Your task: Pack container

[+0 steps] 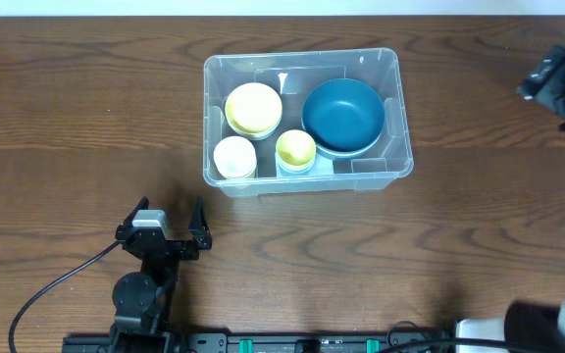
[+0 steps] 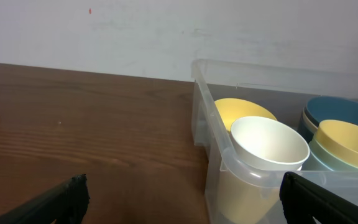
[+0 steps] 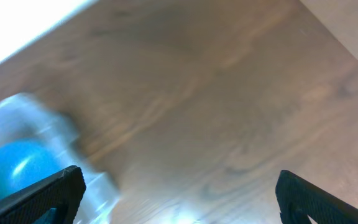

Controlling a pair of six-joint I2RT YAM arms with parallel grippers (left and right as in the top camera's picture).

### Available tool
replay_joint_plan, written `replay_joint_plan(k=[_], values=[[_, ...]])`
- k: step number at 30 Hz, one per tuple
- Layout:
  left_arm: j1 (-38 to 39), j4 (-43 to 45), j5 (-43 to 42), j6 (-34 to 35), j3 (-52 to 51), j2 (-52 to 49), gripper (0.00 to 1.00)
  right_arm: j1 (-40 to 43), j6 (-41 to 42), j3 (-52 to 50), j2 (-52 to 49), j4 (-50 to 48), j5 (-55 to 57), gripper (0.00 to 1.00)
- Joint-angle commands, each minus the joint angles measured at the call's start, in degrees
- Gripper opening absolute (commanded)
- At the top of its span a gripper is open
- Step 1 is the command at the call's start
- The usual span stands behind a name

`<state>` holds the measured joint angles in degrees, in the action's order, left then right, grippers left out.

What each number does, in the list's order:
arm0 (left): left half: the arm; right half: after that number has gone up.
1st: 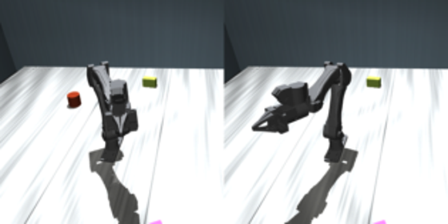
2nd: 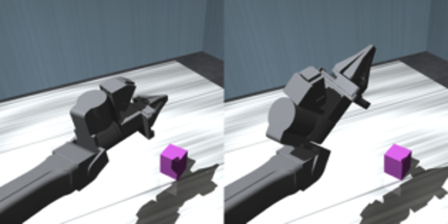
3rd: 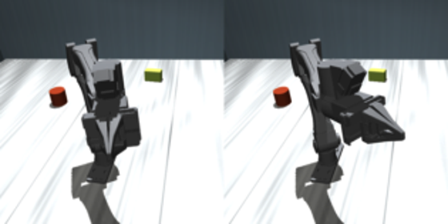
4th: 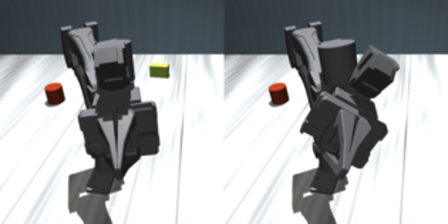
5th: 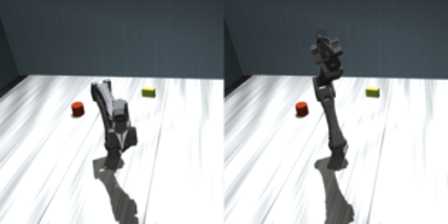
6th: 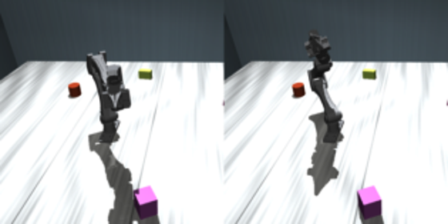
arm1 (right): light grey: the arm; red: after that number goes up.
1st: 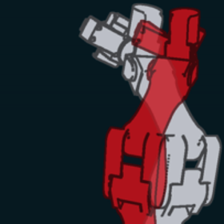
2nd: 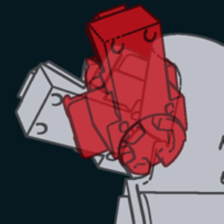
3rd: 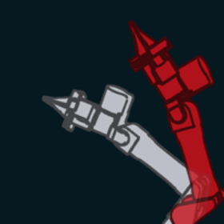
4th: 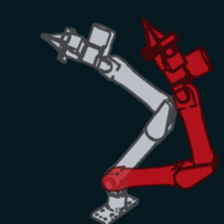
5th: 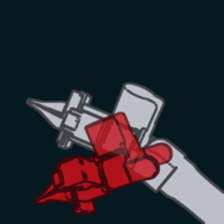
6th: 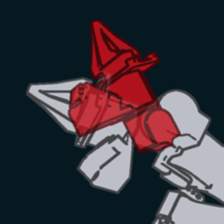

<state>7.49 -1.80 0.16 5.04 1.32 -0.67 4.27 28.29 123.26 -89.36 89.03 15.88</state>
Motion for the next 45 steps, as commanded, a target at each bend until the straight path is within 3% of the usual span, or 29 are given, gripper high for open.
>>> replay_joint_plan(k=[1, 5, 10, 17, 22, 30, 34, 45], values=[[-0.3, -2.3, 0.4, -0.7, -1.1, 0.4, 0.98, -7.1, 0.8, 0.2, 7.1, 0.2, 0.2, 0.99], [-0.3, -2.3, 0.4, -0.7, -1.1, 0.4, 0.98, -13.3, 0.8, -1.6, 13.7, 0.2, 0.2, 0.99], [-0.3, -2.3, 0.4, -0.7, -1.1, 0.4, 0.98, -14.0, 0.8, -9.6, 23.4, -1.4, -0.9, 0.99], [-0.3, -2.3, 0.4, -0.7, -1.1, 0.4, 0.98, -12.9, 0.8, -33.5, 41.8, -5.6, 2.0, 0.99], [-0.3, -2.3, 0.4, -0.7, -1.1, 0.4, 0.98, -11.8, 0.7, -53.3, 55.9, -25.2, 1.0, 0.99], [-0.3, -2.3, 0.4, -0.7, -1.1, 0.4, 0.98, -10.3, -8.7, -80.9, 73.8, -61.5, -8.9, 0.99], [-0.3, -2.3, 0.4, -0.7, -1.1, 0.4, 0.98, -9.2, -11.7, -92.0, 80.1, -74.8, -11.8, 0.99], [-0.3, -2.3, 0.4, -0.7, -1.1, 0.4, 0.98, -8.3, -11.9, -112.4, 89.0, -92.6, -14.7, 0.99]])
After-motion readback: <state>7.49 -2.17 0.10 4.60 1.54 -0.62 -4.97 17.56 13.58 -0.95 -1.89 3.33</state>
